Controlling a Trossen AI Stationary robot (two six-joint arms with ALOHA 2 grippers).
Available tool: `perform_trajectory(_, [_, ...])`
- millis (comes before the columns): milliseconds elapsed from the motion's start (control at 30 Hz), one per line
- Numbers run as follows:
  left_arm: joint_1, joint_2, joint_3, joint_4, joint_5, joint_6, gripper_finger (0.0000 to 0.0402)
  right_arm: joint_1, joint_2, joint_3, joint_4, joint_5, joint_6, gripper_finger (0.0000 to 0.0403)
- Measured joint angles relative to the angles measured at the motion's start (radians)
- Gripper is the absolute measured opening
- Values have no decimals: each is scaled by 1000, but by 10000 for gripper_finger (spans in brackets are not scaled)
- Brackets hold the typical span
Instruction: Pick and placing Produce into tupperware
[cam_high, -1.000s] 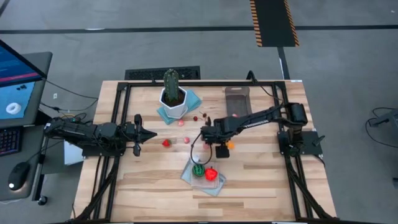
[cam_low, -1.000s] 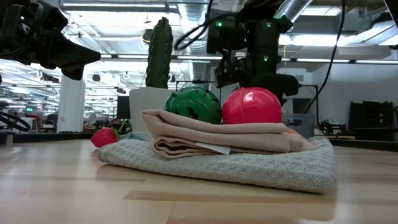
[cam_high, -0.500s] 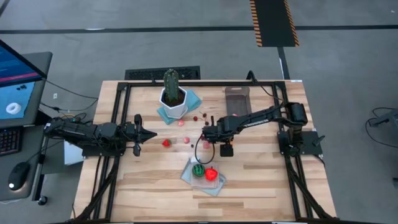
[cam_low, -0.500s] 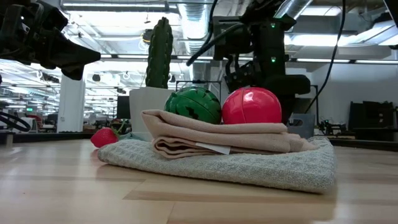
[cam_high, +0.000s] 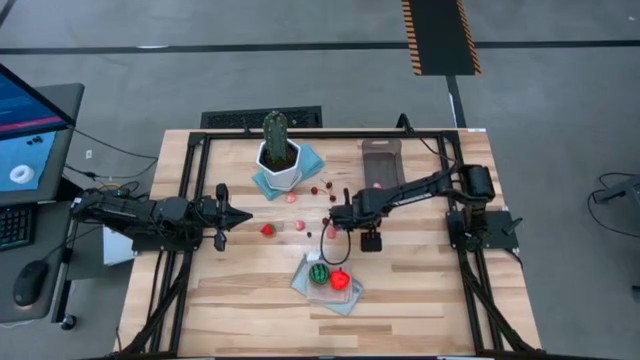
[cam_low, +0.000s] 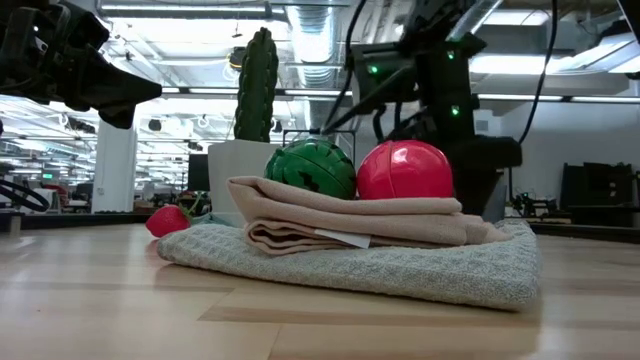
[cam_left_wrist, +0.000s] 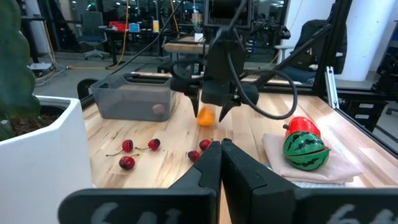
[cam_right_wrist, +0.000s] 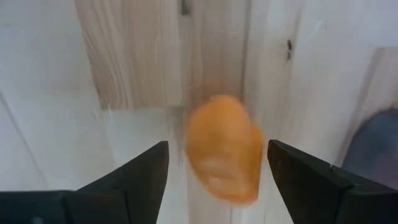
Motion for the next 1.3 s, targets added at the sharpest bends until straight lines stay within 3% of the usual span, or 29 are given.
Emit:
perform_trajectory(333, [0,0,0,0,0,0,0,14,-2,-46,72,0,-16,290])
perform_trajectory(667, [0,0,0,0,0,0,0,15,-2,-48,74,-5,-17,200])
perform_trajectory(833, [0,0,0,0,0,0,0,15,-1,-48,74,-6,-6,200])
perform_trajectory(1000, [0,0,0,0,0,0,0,23,2,-36,65,1,7,227])
perform_trajectory(1167, [0,0,0,0,0,0,0,32,3,-3,58,7,-5,197])
perform_trajectory(1300, [0,0,0,0,0,0,0,34,3,25,24,4,-8,195])
